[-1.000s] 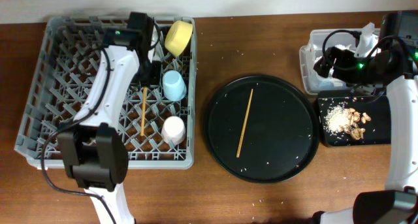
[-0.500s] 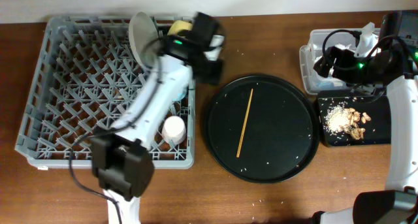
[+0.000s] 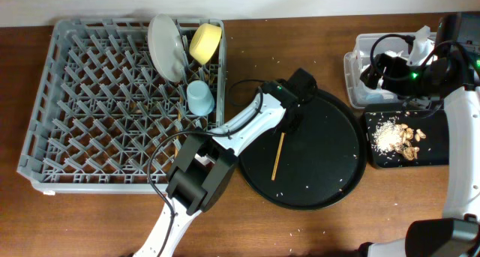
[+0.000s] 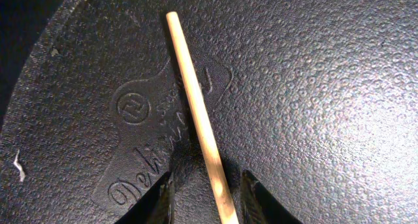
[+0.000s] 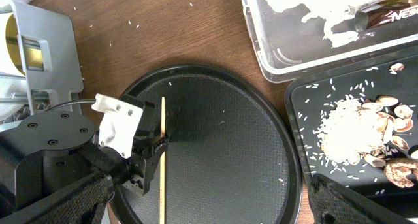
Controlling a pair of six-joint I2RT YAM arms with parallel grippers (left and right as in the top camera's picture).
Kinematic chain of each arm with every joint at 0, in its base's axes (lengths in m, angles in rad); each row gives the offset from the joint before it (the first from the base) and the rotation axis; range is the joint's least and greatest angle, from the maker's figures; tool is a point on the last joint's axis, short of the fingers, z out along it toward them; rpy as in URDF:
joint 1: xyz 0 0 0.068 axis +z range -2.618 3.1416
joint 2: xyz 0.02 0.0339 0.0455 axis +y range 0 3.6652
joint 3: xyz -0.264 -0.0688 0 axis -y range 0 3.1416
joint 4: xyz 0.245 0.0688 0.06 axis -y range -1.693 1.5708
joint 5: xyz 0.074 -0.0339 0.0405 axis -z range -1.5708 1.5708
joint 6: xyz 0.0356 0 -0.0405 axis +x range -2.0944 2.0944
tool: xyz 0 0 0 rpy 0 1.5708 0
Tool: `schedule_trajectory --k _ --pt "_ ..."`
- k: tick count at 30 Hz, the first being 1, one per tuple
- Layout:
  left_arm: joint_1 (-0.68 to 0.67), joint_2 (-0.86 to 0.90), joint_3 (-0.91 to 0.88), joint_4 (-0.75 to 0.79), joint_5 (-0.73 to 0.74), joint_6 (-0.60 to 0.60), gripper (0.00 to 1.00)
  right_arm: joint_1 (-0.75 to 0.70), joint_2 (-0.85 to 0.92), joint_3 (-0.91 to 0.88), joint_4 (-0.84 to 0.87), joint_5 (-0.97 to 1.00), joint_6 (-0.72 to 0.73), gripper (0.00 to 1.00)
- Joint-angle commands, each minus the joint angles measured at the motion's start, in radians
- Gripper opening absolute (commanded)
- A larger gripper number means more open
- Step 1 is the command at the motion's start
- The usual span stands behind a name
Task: Sort waste into correct bins and load items into the dishwasher rack
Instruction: 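Grasp the second chopstick with the left gripper and place it in the rack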
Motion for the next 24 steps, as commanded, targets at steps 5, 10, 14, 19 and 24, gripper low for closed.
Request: schedule_trajectory --k 5,10,14,19,24 --pt "-0.004 0.023 0.01 -0.002 -0.019 -0.005 0.01 -0.002 -0.007 0.006 0.003 0.009 0.007 0.98" --pt "0.04 0.022 0.341 -0.306 -0.034 0.033 0.0 -0.002 -0.007 0.006 0.003 0.009 0.007 0.98" --pt "0.168 0.022 0.789 -0.672 -0.07 0.032 0.0 -0.002 -0.007 0.006 0.003 0.009 0.007 0.98" --pt "0.314 -0.079 0.874 -0.821 -0.12 0.096 0.0 -0.002 -0.007 0.006 0.003 0.009 0.007 0.98" --pt "0.493 -0.299 0.54 -0.821 -0.131 0.051 0.0 -0.002 -0.007 0.006 0.003 0.009 0.007 0.98"
